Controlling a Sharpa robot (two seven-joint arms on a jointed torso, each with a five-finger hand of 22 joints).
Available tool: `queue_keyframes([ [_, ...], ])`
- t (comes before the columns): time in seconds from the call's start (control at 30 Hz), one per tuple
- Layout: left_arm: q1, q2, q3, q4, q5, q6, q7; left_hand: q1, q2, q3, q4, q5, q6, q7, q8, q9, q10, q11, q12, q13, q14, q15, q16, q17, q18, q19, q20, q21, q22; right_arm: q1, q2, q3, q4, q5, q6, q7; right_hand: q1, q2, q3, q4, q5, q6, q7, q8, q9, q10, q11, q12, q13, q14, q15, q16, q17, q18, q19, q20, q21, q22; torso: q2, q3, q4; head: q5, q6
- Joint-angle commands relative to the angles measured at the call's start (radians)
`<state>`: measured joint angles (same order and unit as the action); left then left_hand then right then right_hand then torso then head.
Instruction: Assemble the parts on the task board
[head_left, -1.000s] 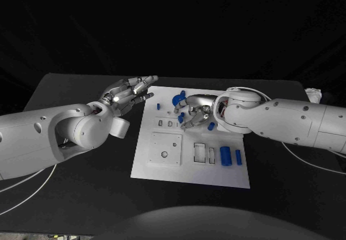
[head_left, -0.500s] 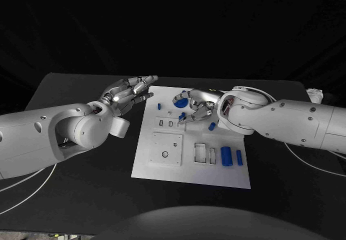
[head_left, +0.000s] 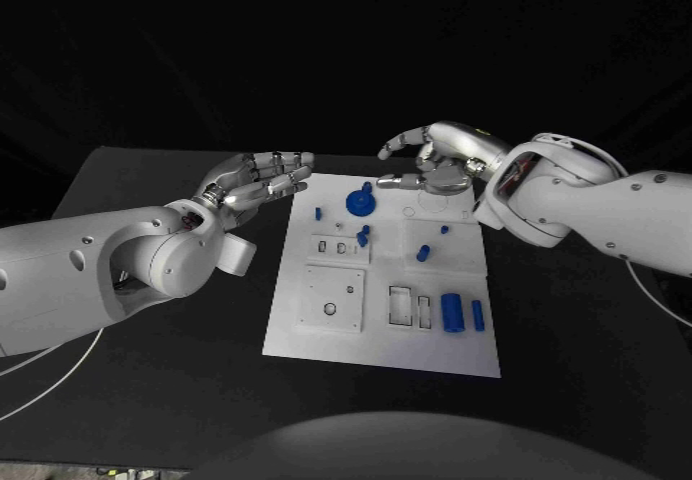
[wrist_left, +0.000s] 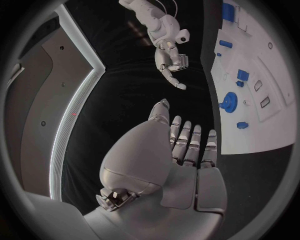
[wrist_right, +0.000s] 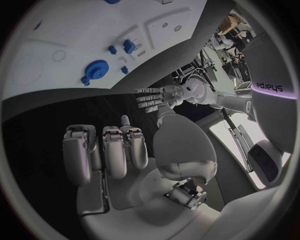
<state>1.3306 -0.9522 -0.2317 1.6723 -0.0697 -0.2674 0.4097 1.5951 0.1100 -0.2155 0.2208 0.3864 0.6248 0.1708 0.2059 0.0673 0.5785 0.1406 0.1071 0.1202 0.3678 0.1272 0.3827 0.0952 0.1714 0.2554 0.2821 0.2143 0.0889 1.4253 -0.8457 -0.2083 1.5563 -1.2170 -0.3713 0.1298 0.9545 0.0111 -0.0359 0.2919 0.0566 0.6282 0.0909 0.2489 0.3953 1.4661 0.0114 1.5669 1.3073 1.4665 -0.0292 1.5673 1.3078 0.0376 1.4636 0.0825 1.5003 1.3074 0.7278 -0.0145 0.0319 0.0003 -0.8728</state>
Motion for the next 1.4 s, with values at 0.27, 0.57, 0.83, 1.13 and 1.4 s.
queue_keyframes([
  [0.27, 0.068, 0.018, 0.003, -0.011, -0.348, -0.281, -0.083, -0.024, -0.037, -0.055, 0.047, -0.133, 0.090, -0.001, 0.016, 0.002, 0.392, -0.025, 0.470, 0.362, 0.430, -0.047, 0.671, 0.325, 0.004, 0.592, -0.086, 0.434, 0.195, 0.022, -0.108, -0.003, 0.053, 0.210, 0.034, -0.061, -0.136, 0.149, -0.087, 0.002, 0.011, 0.061, 0.021, 0.013, 0.022, 0.105, 0.025, 0.004, 0.263, 0.104, 0.023, 0.003, 0.263, -0.015, 0.030, 0.022, 0.003, 0.234, -0.021, 0.0221, -0.0131, 0.029, 0.001],
  [0.57, 0.190, 0.059, 0.004, -0.030, -0.645, -0.058, -0.532, -0.288, -0.042, -0.111, 0.056, -0.263, 0.039, -0.041, 0.068, 0.024, 0.978, -0.094, 1.455, 1.434, 1.203, -0.119, 1.188, 1.476, -0.061, 0.955, -0.174, 1.054, 0.862, 0.024, -0.149, -0.007, 0.086, 0.313, 0.105, -0.131, -0.128, 0.179, -0.110, -0.001, 0.009, 0.050, 0.024, 0.004, 0.029, 0.105, 0.028, 0.004, 0.263, 0.104, 0.026, 0.003, 0.263, -0.013, 0.022, 0.026, -0.003, 0.231, -0.021, 0.0389, -0.0260, 0.038, 0.013],
  [0.83, 0.270, 0.150, 0.005, -0.085, -0.843, 0.350, -0.917, -0.563, -0.110, -0.069, 0.071, -0.338, 0.379, -0.100, 0.352, 0.164, 0.992, -0.134, 1.464, 1.451, 1.203, -0.155, 1.188, 1.476, -0.130, 1.184, -0.194, 1.289, 1.290, 0.024, -0.152, -0.011, 0.098, 0.357, 0.134, -0.163, -0.118, 0.186, -0.115, -0.001, 0.016, 0.051, 0.025, 0.004, 0.032, 0.105, 0.029, 0.004, 0.263, 0.104, 0.027, 0.003, 0.263, -0.013, 0.023, 0.027, -0.003, 0.231, -0.018, 0.0524, -0.0363, 0.046, 0.015],
  [1.13, 0.270, 0.242, 0.004, -0.114, -0.800, 0.464, -1.122, -0.595, -0.081, -0.011, 0.073, -0.202, 0.440, -0.160, 0.449, 0.303, 0.992, -0.192, 1.464, 1.451, 1.203, -0.216, 1.188, 1.476, -0.146, 1.236, -0.255, 1.323, 1.373, 0.024, -0.145, -0.012, 0.098, 0.387, 0.158, -0.174, -0.050, 0.176, -0.148, -0.004, 0.041, 0.057, 0.027, 0.002, 0.045, 0.105, 0.031, 0.004, 0.263, 0.104, 0.029, 0.003, 0.263, -0.014, 0.024, 0.031, 0.000, 0.232, -0.007, 0.0532, -0.0447, 0.055, 0.027],
  [1.4, 0.241, 0.287, 0.004, -0.148, -0.758, 0.413, -1.181, -0.572, -0.062, -0.013, 0.071, -0.110, 0.399, -0.148, 0.360, 0.322, 0.992, -0.188, 1.464, 1.451, 1.203, -0.218, 1.188, 1.476, -0.146, 1.237, -0.262, 1.322, 1.374, 0.024, -0.146, -0.013, 0.100, 0.391, 0.171, -0.182, -0.039, 0.175, -0.157, -0.002, 0.050, 0.057, 0.027, 0.001, 0.048, 0.105, 0.031, 0.004, 0.263, 0.104, 0.029, 0.003, 0.263, -0.013, 0.023, 0.031, -0.001, 0.231, -0.007, 0.0546, -0.0448, 0.054, 0.022],
])
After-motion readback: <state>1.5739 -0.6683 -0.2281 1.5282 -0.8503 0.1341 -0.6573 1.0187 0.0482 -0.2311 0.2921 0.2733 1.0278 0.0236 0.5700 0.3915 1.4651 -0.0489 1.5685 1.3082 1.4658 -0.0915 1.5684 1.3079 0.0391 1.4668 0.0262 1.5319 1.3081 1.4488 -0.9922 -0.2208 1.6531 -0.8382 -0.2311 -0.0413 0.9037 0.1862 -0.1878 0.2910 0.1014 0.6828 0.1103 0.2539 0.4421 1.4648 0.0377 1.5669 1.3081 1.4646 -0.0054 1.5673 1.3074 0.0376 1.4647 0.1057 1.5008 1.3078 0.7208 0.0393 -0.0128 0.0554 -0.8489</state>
